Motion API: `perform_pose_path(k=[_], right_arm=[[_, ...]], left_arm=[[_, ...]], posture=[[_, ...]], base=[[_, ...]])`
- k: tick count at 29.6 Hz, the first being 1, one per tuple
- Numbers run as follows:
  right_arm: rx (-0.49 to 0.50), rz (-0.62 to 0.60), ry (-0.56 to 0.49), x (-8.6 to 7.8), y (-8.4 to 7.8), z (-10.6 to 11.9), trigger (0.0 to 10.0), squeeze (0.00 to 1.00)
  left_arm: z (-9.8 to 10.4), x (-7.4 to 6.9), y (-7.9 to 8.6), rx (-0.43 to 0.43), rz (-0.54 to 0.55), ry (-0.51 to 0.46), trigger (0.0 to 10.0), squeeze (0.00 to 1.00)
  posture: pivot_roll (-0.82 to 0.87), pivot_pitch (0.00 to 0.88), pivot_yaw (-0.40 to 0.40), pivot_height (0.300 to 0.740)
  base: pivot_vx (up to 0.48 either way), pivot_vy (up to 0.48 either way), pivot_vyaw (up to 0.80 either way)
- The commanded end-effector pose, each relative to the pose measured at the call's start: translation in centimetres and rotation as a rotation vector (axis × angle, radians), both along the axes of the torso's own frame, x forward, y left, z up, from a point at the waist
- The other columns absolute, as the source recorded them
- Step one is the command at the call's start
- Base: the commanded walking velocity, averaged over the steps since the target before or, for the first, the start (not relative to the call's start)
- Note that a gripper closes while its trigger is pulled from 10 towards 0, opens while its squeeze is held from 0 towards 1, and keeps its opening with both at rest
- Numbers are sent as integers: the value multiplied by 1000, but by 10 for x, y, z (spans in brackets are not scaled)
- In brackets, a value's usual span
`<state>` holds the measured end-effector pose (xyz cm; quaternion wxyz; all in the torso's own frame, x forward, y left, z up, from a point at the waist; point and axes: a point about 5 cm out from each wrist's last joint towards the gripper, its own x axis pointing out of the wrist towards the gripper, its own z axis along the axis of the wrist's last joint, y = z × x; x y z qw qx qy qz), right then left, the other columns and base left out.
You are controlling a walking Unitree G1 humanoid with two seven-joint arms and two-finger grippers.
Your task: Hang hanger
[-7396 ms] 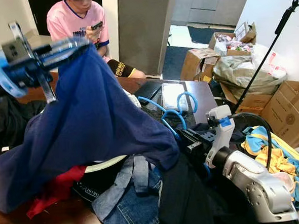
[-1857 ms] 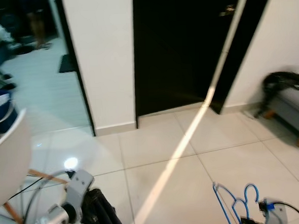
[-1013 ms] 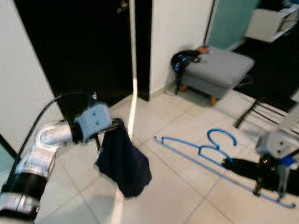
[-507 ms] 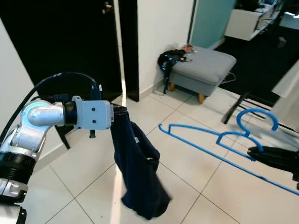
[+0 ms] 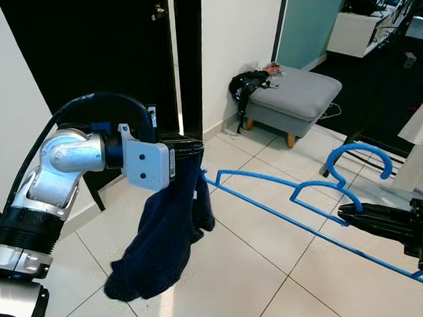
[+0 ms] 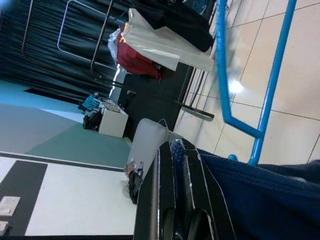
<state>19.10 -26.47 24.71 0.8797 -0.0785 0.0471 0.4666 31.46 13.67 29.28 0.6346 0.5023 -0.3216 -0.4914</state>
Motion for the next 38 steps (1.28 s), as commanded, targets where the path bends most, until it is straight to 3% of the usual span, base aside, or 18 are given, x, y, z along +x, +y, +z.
perform_pose_path(k=[1, 9, 10, 16, 26, 38], right_arm=[[-2, 14, -9, -2, 1, 6, 10000, 0], [-3, 5, -5, -4, -1, 8, 10000, 0], [-20, -21, -1, -8, -9, 11, 10000, 0], [-53, -45, 33, -15, -17, 10, 10000, 0], [-36, -14, 47, -12, -9, 6, 10000, 0], [-27, 32, 53, -6, -3, 6, 10000, 0]], left_arm=[[3, -3, -6, 3, -32, -25, 10000, 0], [4, -6, -11, -7, -58, -32, 10000, 0], [3, -7, -12, -8, -70, -36, 10000, 0], [4, -8, -14, -7, -81, -45, 10000, 0], [10, -15, -27, -21, -142, -65, 10000, 0], [14, -18, -30, 5, -163, -83, 10000, 0]], posture=[[-72, 29, -1, 740], [-74, 26, 0, 740], [-77, 29, 4, 740], [-86, 37, 7, 740], [-80, 39, 4, 740], [-68, 41, -1, 740]], base=[[0, 0, 0], [0, 0, 0], [0, 0, 0], [0, 0, 0], [0, 0, 0], [0, 0, 0]])
